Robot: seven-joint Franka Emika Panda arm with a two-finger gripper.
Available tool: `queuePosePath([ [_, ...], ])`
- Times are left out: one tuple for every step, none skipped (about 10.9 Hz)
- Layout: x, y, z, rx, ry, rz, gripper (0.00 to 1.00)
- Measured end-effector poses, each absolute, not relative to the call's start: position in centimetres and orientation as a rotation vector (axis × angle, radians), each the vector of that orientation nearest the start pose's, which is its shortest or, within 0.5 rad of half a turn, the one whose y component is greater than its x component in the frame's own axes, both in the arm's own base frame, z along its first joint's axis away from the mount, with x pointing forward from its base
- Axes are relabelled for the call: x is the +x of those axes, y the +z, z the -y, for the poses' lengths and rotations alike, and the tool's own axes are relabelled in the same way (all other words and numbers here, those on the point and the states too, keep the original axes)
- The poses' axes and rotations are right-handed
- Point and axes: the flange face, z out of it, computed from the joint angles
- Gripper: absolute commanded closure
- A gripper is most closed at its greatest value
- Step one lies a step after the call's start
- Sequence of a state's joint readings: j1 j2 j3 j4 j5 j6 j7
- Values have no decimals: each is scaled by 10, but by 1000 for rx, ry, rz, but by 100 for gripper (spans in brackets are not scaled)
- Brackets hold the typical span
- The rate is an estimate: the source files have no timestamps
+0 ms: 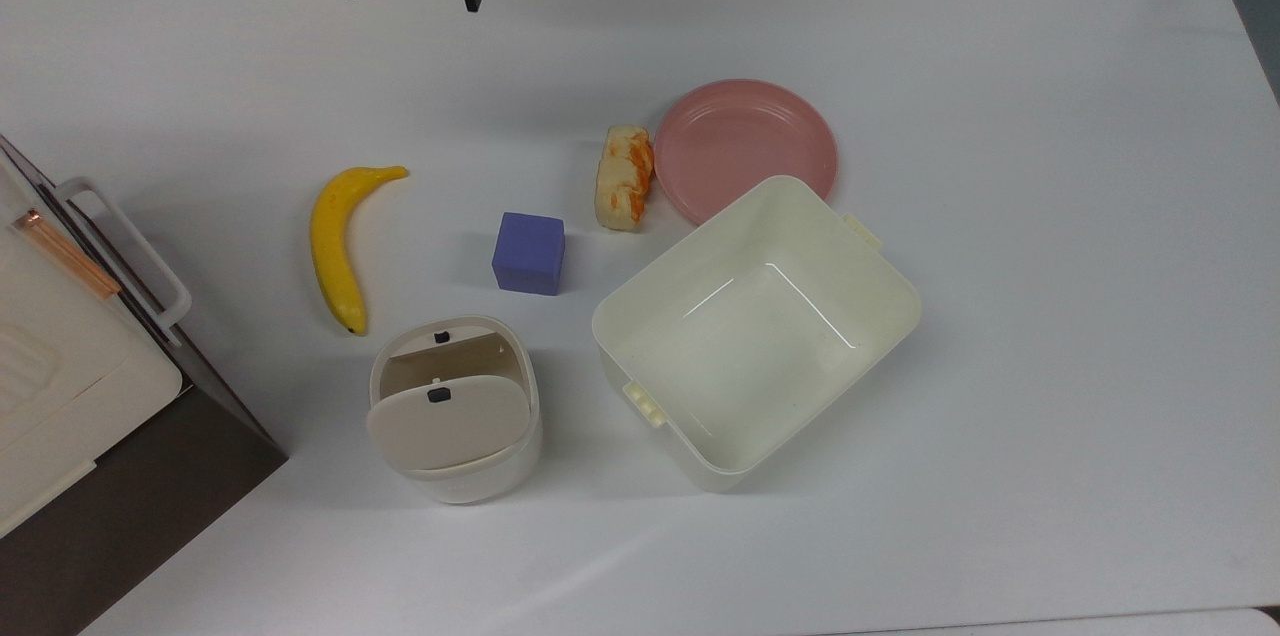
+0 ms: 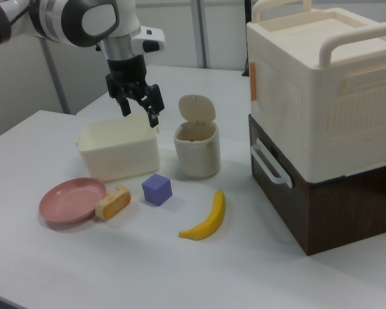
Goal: Close the trash can
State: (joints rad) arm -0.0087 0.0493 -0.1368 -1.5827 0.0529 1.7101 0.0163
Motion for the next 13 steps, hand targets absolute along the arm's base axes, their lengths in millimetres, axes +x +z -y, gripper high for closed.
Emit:
queuePosePath([
  [577, 604, 78, -3088, -126, -255, 3],
  [577, 604, 78, -3088, -126, -253, 3],
  [577, 604, 78, -3088, -126, -252, 2],
  [577, 604, 78, -3088, -126, -251, 2],
  [577, 604, 78, -3088, -126, -251, 2],
  [577, 604, 78, -3088, -126, -251, 1],
  [577, 604, 78, -3088, -126, -251, 0],
  [577, 604, 78, -3088, -126, -250, 0],
  [577, 604, 78, -3088, -126, -250, 0],
  [577, 604, 78, -3088, -126, -250, 0],
  [577, 604, 78, -3088, -126, -249, 0],
  [577, 604, 78, -3089, -126, -249, 0],
  [577, 604, 78, -3089, -126, -248, 5],
])
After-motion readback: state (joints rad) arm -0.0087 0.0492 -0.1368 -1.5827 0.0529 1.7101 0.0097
